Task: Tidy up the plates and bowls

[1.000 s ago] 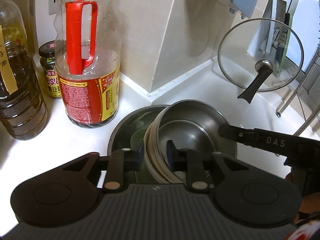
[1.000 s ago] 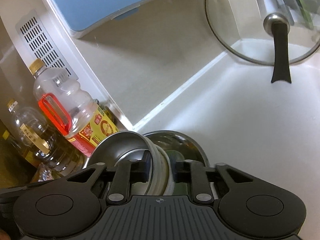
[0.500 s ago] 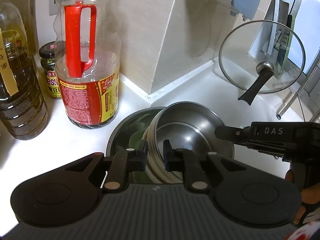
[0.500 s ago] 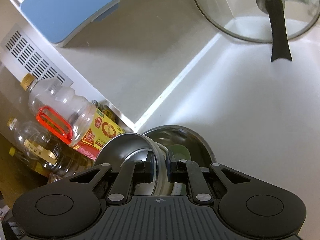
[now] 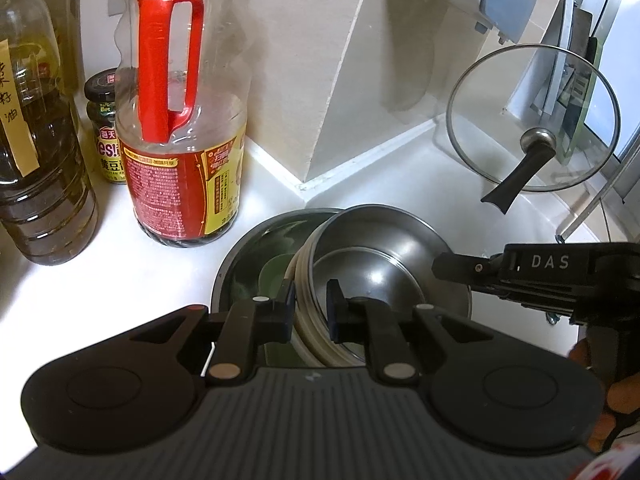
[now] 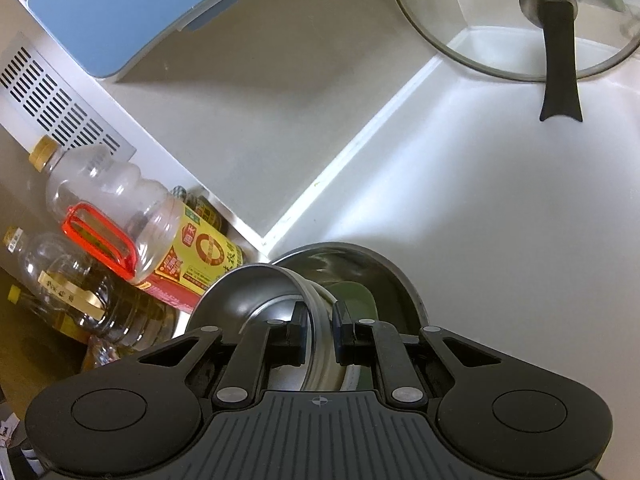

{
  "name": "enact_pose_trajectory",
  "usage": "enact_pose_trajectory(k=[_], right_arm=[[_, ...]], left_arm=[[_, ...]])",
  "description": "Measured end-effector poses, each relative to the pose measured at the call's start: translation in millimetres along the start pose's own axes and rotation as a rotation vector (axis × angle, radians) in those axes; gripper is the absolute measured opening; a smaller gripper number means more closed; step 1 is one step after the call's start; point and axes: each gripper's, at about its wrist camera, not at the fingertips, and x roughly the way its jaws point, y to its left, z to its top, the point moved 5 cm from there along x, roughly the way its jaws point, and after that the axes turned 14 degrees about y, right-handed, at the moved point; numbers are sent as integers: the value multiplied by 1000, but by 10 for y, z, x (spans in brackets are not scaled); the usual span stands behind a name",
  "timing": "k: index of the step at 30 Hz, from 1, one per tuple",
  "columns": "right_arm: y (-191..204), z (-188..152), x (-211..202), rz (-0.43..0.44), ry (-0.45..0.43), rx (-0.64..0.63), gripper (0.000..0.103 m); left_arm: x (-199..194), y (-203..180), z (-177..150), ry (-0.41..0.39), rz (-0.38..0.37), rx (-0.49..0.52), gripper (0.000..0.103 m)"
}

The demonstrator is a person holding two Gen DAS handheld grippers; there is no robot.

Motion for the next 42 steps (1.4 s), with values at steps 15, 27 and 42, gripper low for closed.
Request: enact_pose_trajectory(k=[15,27,42], right_arm=[[-184,-378,-478,97,-147,-67,61],[-288,-1290,-836,-35,-96,-298,68],[-566,-2103,-1193,-45,-55,-403,68]], left_arm=[[-488,-211,-368,-94,106,28,33],[-874,-592,-1242,-100,155,-5,41],[-1134,-955,-2258,-102,263,-66,52]])
